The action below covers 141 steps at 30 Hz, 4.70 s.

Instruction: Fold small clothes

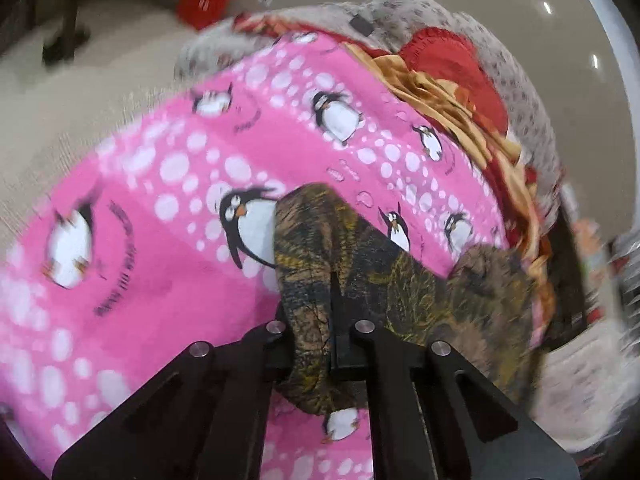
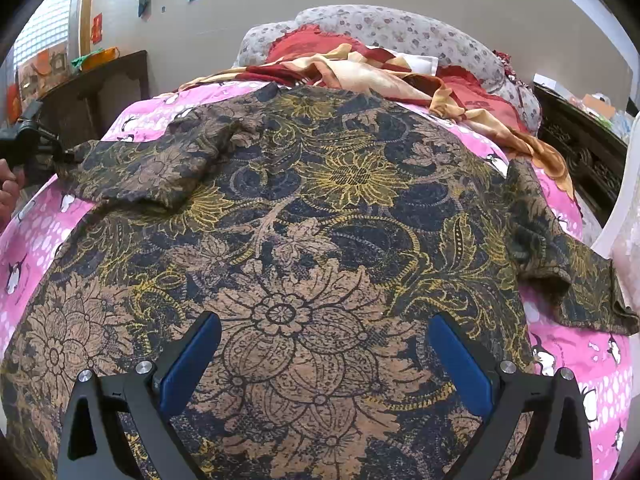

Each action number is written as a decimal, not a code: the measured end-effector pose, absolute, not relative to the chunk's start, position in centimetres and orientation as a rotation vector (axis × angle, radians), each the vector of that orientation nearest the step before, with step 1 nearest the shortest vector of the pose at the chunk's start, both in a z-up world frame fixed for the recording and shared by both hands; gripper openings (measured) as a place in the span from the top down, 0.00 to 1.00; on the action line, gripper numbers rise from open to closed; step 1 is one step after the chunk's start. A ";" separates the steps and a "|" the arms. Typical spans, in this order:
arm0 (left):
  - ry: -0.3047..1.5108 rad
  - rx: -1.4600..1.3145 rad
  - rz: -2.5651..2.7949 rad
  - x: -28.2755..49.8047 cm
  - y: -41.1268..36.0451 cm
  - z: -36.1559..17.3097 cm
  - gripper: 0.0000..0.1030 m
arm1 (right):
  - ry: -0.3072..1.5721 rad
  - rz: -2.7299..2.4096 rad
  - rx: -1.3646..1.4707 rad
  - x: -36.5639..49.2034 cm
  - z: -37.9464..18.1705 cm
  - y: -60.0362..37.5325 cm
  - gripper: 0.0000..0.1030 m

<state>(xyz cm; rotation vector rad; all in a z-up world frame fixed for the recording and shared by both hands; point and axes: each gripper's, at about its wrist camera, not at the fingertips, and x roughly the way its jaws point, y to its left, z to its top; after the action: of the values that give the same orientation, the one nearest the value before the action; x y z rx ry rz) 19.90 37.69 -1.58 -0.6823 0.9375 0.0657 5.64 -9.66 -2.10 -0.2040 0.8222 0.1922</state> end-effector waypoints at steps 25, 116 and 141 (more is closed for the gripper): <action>0.654 -0.513 -0.327 19.6 21.4 10.1 0.97 | 0.735 0.190 -0.152 8.4 5.4 -12.3 0.00; 0.864 -0.557 -0.332 12.4 13.9 -6.1 0.79 | 0.866 0.275 0.145 19.2 -1.0 -26.5 0.53; 0.867 -0.552 -0.327 12.5 13.8 -5.9 0.79 | 0.999 0.119 0.127 19.6 -2.1 -29.8 0.97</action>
<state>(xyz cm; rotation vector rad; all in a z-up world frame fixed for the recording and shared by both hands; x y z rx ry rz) 12.49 13.79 -5.88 -0.5516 0.8665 -0.3267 19.61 -29.79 -2.09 0.1273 0.9990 0.1191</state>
